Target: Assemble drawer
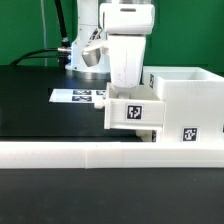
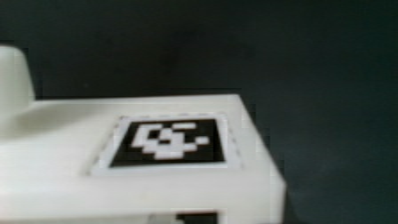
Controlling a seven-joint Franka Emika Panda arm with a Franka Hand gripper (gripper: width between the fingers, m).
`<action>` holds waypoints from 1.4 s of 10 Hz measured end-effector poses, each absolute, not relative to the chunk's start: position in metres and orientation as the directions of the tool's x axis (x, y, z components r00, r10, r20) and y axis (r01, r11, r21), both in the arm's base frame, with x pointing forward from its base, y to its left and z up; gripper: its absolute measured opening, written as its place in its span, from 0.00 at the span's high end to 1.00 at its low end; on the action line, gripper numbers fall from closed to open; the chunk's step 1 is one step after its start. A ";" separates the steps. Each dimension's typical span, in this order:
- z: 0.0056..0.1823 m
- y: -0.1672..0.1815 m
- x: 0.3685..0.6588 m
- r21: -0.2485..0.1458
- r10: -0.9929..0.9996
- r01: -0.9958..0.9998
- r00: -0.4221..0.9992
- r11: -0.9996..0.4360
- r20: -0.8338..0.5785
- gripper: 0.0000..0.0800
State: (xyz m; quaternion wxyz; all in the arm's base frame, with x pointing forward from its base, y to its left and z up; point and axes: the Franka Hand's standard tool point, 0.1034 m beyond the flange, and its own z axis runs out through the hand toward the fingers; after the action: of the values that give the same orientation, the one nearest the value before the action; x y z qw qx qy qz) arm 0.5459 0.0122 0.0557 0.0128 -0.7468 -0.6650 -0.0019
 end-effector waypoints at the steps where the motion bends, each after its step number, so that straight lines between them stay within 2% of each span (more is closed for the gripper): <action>1: 0.057 0.011 0.546 -0.026 0.993 0.993 0.117 -0.116 0.016 0.95; 11: 0.056 0.009 0.545 -0.028 0.994 0.994 0.108 -0.108 0.013 0.95; 14: 0.056 0.007 0.545 -0.026 1.000 0.999 0.021 -0.021 0.003 0.95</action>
Offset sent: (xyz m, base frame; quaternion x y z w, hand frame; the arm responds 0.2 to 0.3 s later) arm -0.0075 -0.0003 -0.0049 0.0311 -0.0385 -0.0586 0.9971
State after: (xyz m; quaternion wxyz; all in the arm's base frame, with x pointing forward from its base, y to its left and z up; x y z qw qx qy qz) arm 0.5454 0.0065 0.0558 0.0104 -0.7143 -0.6997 0.0079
